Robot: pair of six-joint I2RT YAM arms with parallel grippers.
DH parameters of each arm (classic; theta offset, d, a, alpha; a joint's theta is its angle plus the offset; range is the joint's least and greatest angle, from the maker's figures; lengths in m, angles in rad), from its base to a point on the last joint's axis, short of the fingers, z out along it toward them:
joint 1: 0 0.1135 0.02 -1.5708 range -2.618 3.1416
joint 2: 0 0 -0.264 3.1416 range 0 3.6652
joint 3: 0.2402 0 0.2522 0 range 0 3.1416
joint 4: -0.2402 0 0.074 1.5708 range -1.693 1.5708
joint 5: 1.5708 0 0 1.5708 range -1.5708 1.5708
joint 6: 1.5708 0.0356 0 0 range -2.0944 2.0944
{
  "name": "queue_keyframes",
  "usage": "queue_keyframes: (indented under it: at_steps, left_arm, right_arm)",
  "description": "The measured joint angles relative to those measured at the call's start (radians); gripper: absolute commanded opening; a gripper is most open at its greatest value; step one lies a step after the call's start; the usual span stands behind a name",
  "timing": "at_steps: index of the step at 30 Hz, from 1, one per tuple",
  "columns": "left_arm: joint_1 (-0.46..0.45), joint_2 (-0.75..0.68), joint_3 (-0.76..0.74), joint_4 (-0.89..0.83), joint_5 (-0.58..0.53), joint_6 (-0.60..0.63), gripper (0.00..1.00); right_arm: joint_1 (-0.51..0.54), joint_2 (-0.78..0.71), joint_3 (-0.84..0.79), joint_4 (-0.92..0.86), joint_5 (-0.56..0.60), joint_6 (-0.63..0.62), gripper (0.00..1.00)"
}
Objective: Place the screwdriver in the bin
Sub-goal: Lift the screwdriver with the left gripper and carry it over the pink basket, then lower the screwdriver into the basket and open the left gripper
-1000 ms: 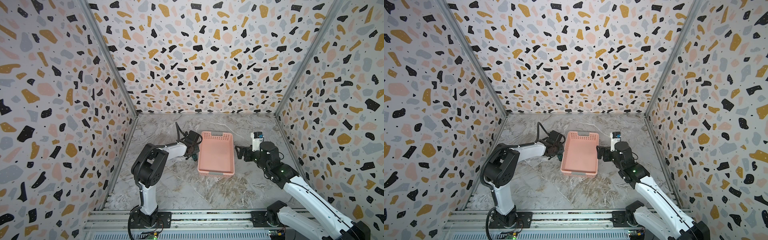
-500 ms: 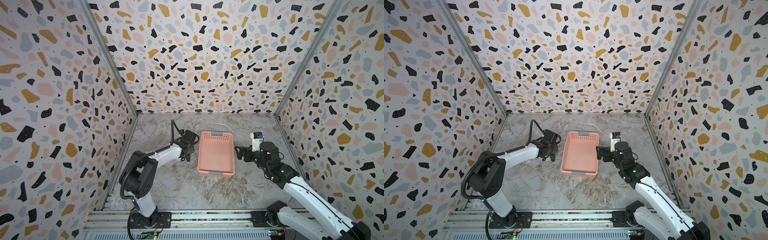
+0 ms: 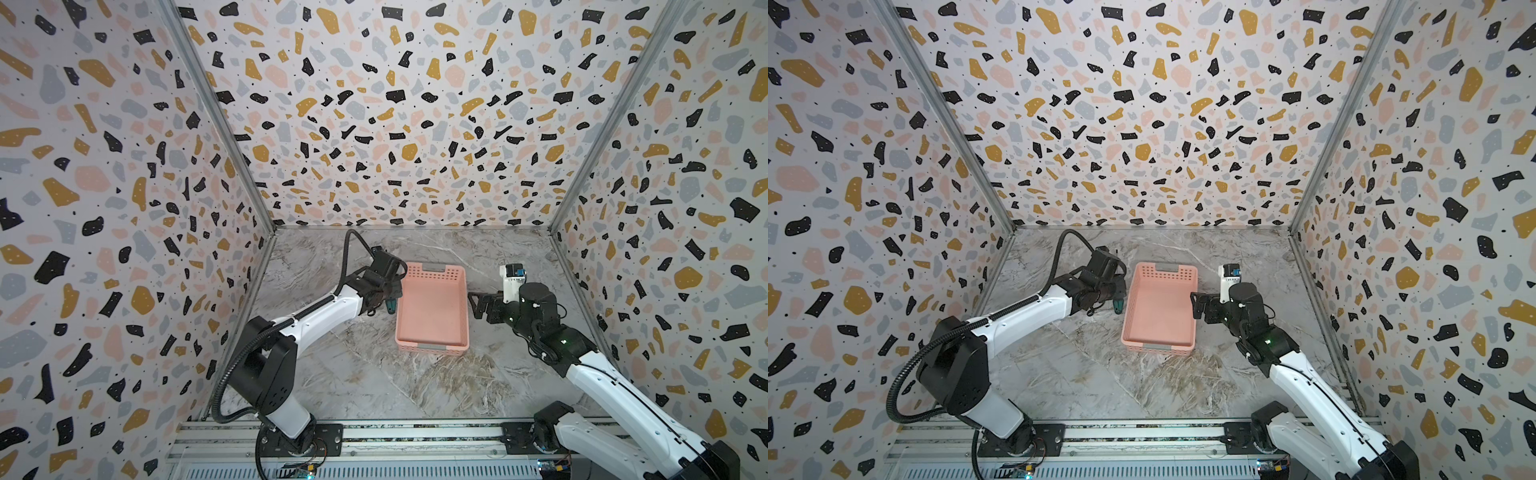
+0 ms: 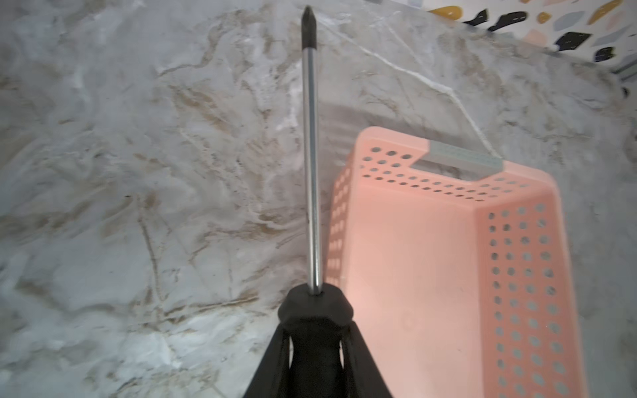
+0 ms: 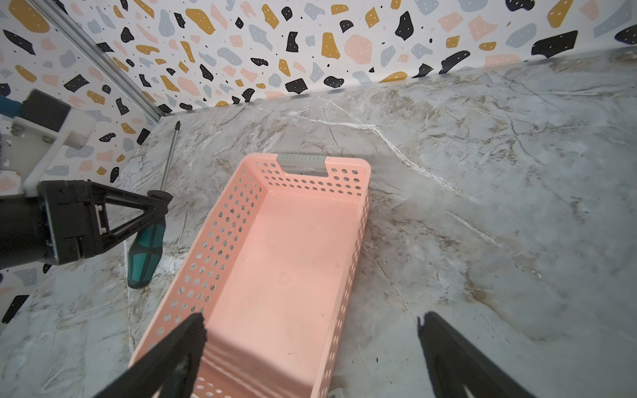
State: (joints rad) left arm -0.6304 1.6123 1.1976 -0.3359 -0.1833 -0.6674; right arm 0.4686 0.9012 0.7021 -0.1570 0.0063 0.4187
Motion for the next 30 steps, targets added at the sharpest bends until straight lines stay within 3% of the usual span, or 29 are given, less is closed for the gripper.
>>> queue_keyframes:
  at_steps: [11, 20, 30]
  left_arm:
    - [-0.145, 0.127, 0.106, 0.027, 0.059, -0.036, 0.10]
    - [-0.168, 0.298, 0.182, 0.014, 0.077, -0.035, 0.11]
    - [-0.169, 0.392, 0.243, 0.030, 0.096, -0.031, 0.16]
  right_arm:
    - [-0.007, -0.023, 0.000, -0.008, -0.006, 0.009, 0.99]
    - [-0.013, -0.032, 0.000, -0.019, -0.009, 0.011, 0.99]
    - [-0.025, -0.034, -0.009, -0.035, -0.010, 0.011, 0.99]
